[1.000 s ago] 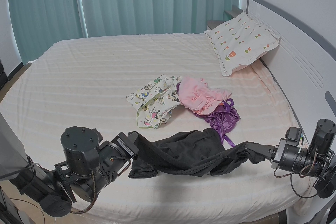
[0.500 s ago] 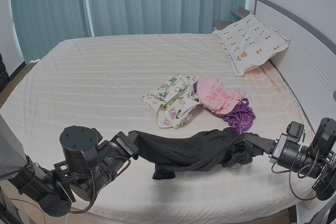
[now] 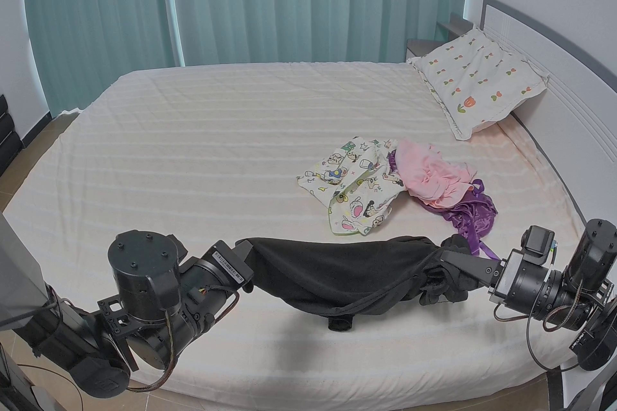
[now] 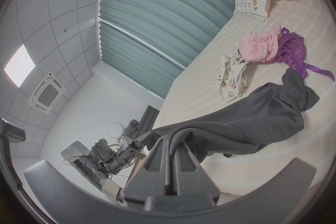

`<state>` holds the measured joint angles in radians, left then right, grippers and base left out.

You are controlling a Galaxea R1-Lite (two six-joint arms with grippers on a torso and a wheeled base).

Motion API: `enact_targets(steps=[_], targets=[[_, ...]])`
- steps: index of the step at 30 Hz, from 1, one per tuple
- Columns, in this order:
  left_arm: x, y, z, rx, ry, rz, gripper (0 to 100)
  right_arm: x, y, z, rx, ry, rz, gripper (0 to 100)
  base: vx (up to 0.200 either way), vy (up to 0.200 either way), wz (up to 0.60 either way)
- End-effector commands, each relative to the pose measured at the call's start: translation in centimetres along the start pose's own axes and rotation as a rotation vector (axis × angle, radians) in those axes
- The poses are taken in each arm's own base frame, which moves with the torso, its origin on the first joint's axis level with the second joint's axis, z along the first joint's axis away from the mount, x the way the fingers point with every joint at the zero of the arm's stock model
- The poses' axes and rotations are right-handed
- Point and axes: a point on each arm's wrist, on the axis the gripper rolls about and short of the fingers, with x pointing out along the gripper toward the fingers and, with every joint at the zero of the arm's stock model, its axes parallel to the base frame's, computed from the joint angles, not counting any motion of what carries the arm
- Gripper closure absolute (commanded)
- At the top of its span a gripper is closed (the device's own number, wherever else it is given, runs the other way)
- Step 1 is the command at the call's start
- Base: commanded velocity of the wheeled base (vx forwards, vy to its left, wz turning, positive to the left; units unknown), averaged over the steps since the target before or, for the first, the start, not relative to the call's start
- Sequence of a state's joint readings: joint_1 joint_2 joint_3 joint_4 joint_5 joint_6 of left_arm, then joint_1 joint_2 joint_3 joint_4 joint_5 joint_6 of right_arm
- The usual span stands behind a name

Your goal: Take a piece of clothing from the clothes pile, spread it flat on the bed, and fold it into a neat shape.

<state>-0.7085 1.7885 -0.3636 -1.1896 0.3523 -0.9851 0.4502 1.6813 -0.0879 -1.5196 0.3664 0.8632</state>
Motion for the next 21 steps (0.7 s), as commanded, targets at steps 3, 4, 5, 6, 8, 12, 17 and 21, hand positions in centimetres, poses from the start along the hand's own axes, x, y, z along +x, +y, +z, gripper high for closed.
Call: enact_targets(steps=[3,4,5,6,8,12,17,21], targets=[[0.02,0.00,0.20,-0.007,-0.009,0.001,100,-0.07,-0.06,-0.02,0.002,-0.001,-0.004,100,0.000,0.200,0.00],[-0.03,-0.05,0.25,-0.008,-0.011,-0.002,100,-0.07,-0.08,-0.02,0.002,-0.005,-0.009,100,0.000,0.200,0.00],[-0.12,-0.15,0.36,-0.011,-0.014,-0.007,100,-0.04,-0.10,-0.04,0.003,-0.008,-0.015,100,0.000,0.200,0.00],[-0.28,-0.30,0.58,-0.015,-0.020,-0.014,100,-0.04,-0.10,-0.02,0.002,-0.014,-0.017,100,0.000,0.200,0.00],[-0.65,-0.63,0.90,-0.018,-0.029,-0.029,100,0.01,-0.08,0.04,0.001,-0.021,-0.019,100,0.000,0.200,0.00],[-0.77,-0.74,1.03,-0.016,-0.033,-0.035,100,-0.06,0.06,0.08,0.000,-0.024,-0.013,100,0.000,0.200,0.00],[-0.80,-0.76,1.06,-0.016,-0.035,-0.036,100,-0.16,0.25,0.15,-0.004,-0.030,-0.006,100,0.000,0.200,0.00],[-0.65,-0.62,0.90,-0.011,-0.030,-0.028,100,-0.03,0.02,-0.02,0.003,-0.019,-0.016,100,0.000,0.200,0.00]])
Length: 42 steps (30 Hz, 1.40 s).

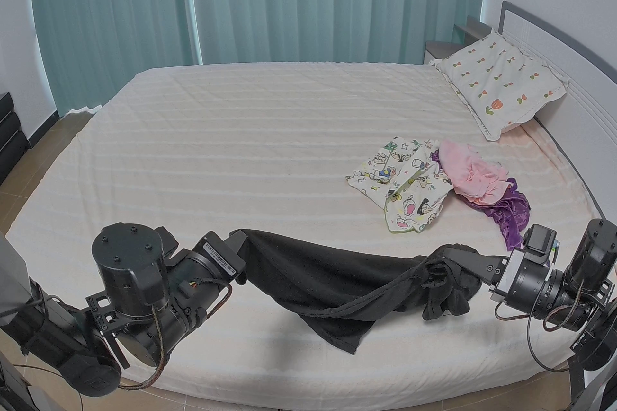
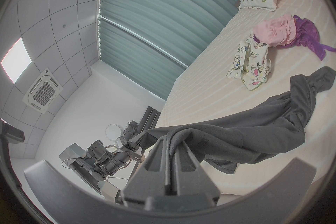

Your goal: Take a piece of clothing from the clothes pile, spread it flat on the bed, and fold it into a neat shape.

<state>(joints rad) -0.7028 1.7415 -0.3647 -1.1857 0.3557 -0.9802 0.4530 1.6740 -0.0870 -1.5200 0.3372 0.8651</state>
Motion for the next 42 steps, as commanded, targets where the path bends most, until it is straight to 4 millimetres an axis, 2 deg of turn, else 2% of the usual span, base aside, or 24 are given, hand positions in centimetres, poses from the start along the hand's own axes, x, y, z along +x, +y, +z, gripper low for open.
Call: enact_targets(steps=[1,35,42], targets=[[0.05,0.02,-0.03,0.000,0.000,0.001,100,0.08,-0.12,-0.10,0.004,0.006,-0.005,100,0.000,0.200,0.00],[-0.04,0.07,-0.32,0.011,0.014,0.006,100,-0.10,-0.17,-0.17,0.006,0.008,-0.009,100,0.000,0.200,0.00],[0.12,0.22,-0.51,0.010,0.021,0.012,100,0.06,-0.59,-0.51,0.016,0.027,-0.027,100,0.000,0.000,0.00]])
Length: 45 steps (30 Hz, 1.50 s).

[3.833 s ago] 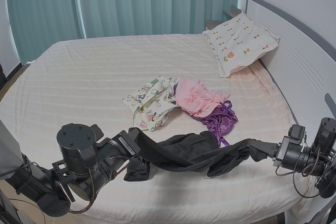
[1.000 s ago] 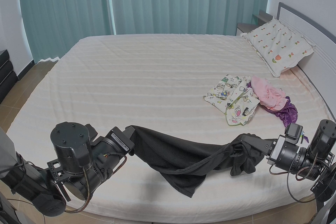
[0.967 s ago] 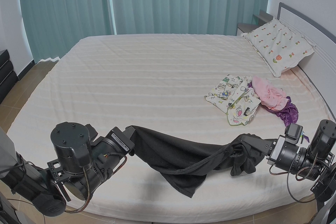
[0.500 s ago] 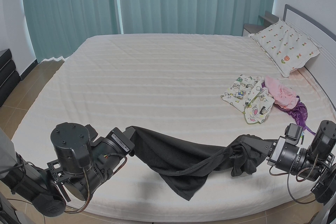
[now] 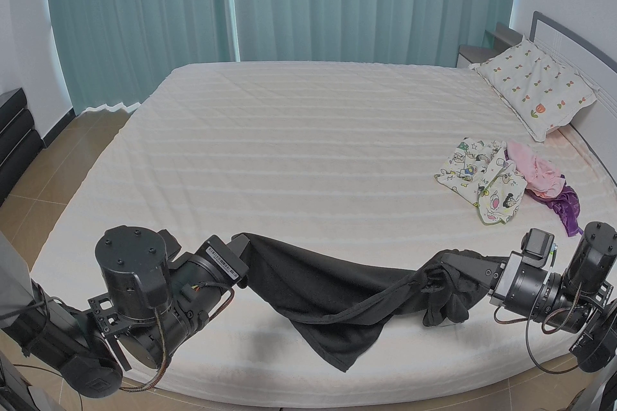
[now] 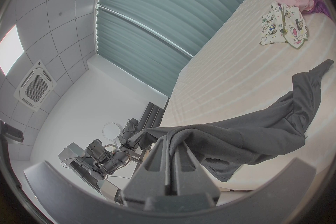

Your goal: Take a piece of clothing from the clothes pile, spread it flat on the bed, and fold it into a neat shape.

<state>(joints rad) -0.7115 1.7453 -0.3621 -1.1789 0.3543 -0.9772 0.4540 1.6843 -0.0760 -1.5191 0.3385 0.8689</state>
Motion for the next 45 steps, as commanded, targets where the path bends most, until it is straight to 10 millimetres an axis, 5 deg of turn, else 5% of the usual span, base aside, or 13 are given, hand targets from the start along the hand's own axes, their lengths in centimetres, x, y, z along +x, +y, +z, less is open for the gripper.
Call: enact_targets(steps=[1,20,34,37,38,41,45], targets=[[0.2,0.2,-0.2,0.001,0.006,0.008,100,0.1,-0.3,-0.2,0.005,0.011,-0.013,100,0.000,0.000,0.00],[-1.1,-0.8,-1.1,0.019,0.046,-0.039,100,-0.8,0.8,-0.6,-0.009,0.017,0.031,100,-0.189,0.000,0.00],[-4.9,-4.0,2.7,0.013,-0.049,-0.185,100,-5.8,7.2,2.0,-0.129,-0.178,0.323,100,-0.171,0.000,0.00],[-5.6,-4.3,3.9,0.081,-0.105,-0.203,100,-5.7,9.5,6.7,-0.164,-0.303,0.283,100,0.000,0.000,0.00],[-5.6,-4.4,4.0,0.083,-0.107,-0.205,100,-5.7,9.6,6.9,-0.164,-0.307,0.280,100,0.000,0.000,0.00],[-4.8,-5.0,6.7,0.076,-0.228,-0.195,100,-7.3,14.0,11.5,-0.189,-0.399,0.261,100,0.000,0.000,0.00],[-5.1,-5.9,8.9,0.066,-0.283,-0.182,100,-9.6,18.0,14.1,-0.207,-0.470,0.289,100,0.000,0.000,0.00]])
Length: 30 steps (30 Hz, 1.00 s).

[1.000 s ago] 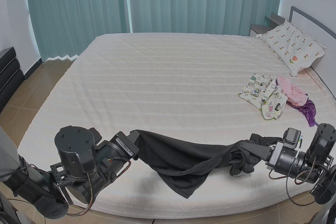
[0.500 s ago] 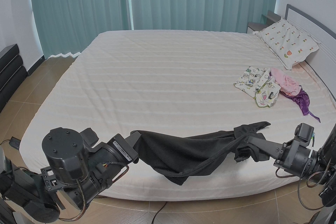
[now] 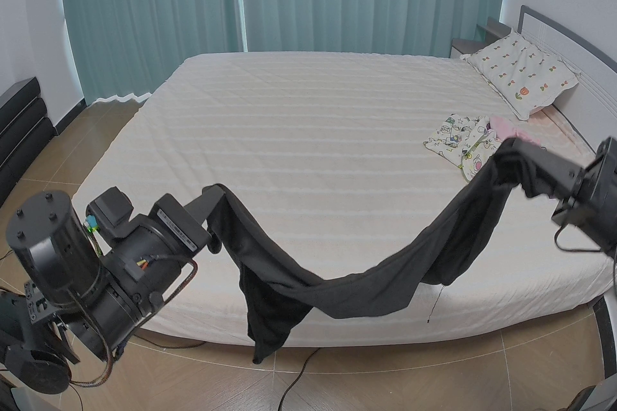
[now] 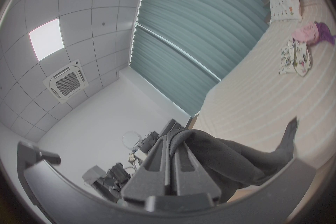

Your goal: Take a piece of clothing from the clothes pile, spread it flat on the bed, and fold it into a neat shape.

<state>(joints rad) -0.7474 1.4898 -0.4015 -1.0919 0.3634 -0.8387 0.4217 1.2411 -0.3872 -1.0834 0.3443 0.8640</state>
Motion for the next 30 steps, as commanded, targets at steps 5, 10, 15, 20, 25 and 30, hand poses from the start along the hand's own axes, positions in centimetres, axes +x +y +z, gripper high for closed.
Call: enact_targets(steps=[5,10,15,20,25,30], targets=[[-1.3,-3.5,7.5,0.006,-0.194,-0.028,100,-2.0,12.5,12.3,-0.053,-0.309,0.172,100,0.000,0.000,0.00],[-1.3,-4.7,8.6,0.005,-0.192,-0.032,100,0.8,11.0,14.5,-0.036,-0.296,0.067,100,0.000,0.000,0.00],[-0.8,-4.4,8.1,0.016,-0.163,-0.003,100,3.4,7.8,14.9,-0.007,-0.272,-0.023,100,0.000,0.000,0.00],[2.8,-2.1,5.1,0.040,-0.064,0.108,100,8.1,-1.1,14.3,0.066,-0.192,-0.226,100,0.000,0.000,0.00],[4.5,-1.1,3.7,0.021,-0.026,0.158,100,9.9,-6.6,12.8,0.074,-0.123,-0.350,100,0.000,0.000,0.00],[7.2,1.0,3.5,-0.003,-0.032,0.236,100,10.7,-9.1,12.5,0.078,-0.120,-0.375,100,0.080,0.000,0.00]])
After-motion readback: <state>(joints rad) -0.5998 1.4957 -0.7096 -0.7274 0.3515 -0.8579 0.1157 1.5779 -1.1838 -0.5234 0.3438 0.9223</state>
